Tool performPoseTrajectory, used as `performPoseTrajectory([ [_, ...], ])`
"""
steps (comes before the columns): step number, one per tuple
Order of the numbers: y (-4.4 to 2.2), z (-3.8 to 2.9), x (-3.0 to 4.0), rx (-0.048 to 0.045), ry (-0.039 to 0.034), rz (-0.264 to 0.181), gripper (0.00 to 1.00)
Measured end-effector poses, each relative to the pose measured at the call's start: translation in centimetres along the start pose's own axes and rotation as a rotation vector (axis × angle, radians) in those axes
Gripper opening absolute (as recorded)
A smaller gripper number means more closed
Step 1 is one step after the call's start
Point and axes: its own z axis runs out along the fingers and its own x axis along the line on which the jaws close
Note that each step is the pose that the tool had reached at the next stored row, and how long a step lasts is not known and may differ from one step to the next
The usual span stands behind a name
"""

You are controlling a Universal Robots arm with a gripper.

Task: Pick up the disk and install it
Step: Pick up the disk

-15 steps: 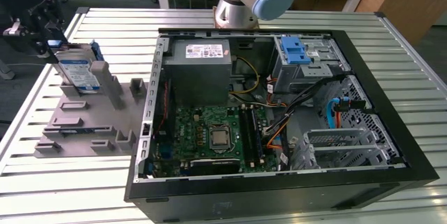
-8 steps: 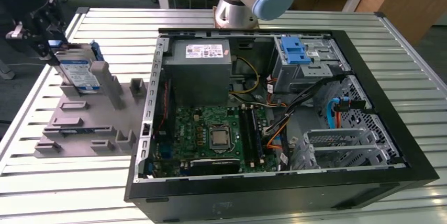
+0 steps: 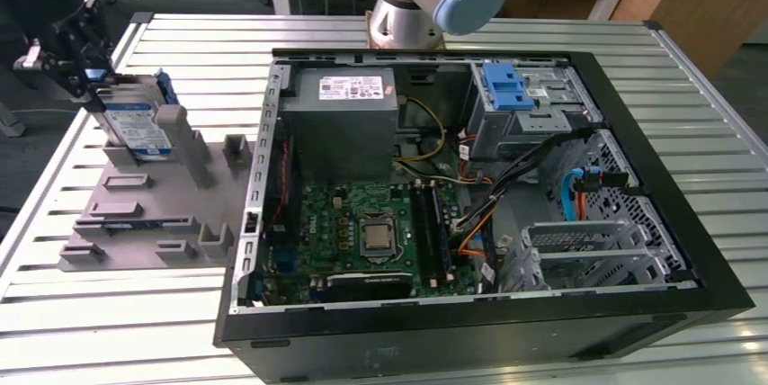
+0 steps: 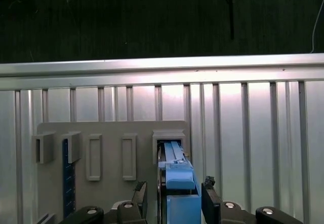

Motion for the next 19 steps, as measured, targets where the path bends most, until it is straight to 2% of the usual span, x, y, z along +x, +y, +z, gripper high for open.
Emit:
performPoseTrajectory([
  [6, 0.03, 0.19, -0.02, -0.0005, 0.0007, 0.001, 0.54],
  [11, 0.18, 0.20, -0.08, -0.0002, 0.0009, 0.032, 0.54],
  [19, 0.23, 0.23, -0.08, -0.0003, 0.0010, 0.032, 0.54],
])
